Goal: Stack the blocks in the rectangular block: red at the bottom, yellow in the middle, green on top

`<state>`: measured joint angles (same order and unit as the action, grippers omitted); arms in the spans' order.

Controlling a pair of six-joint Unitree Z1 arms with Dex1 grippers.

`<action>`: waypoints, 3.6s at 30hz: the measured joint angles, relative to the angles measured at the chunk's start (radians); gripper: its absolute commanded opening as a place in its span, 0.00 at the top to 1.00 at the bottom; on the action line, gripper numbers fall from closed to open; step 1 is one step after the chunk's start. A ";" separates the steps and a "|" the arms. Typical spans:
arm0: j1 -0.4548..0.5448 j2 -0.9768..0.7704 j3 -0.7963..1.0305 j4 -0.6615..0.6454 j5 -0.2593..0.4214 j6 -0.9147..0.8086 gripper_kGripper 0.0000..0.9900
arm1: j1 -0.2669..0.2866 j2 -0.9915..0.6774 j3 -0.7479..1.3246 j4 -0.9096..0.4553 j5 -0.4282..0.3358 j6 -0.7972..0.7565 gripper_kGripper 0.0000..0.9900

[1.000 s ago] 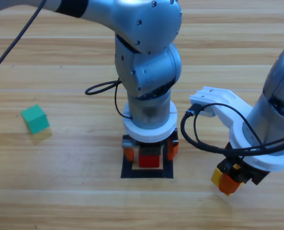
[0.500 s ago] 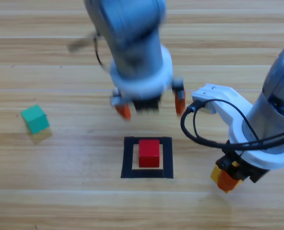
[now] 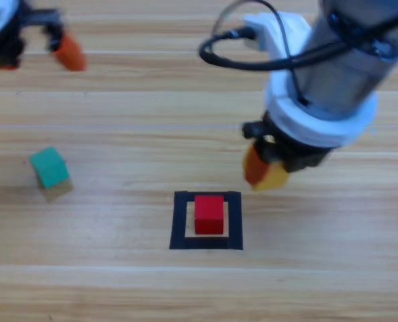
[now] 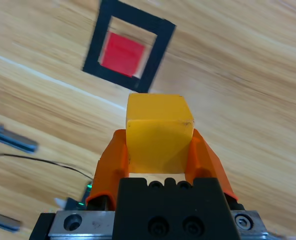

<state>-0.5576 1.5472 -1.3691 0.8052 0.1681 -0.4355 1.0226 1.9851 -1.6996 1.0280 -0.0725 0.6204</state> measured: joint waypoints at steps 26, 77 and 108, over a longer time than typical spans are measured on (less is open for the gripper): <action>0.335 -0.025 0.188 -0.071 -0.239 0.097 0.06 | 0.066 0.452 -0.597 0.322 0.002 0.359 1.00; 0.203 0.228 -0.102 0.064 -0.101 -0.330 0.04 | -0.003 0.489 -0.635 0.325 0.048 0.371 1.00; 0.202 0.246 -0.100 0.065 -0.100 -0.330 0.04 | -0.003 0.502 -0.638 0.325 0.048 0.342 1.00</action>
<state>-0.3559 1.7931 -1.4693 0.8697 0.0681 -0.7657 1.0193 2.4870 -2.3378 1.3532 -0.0241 0.9626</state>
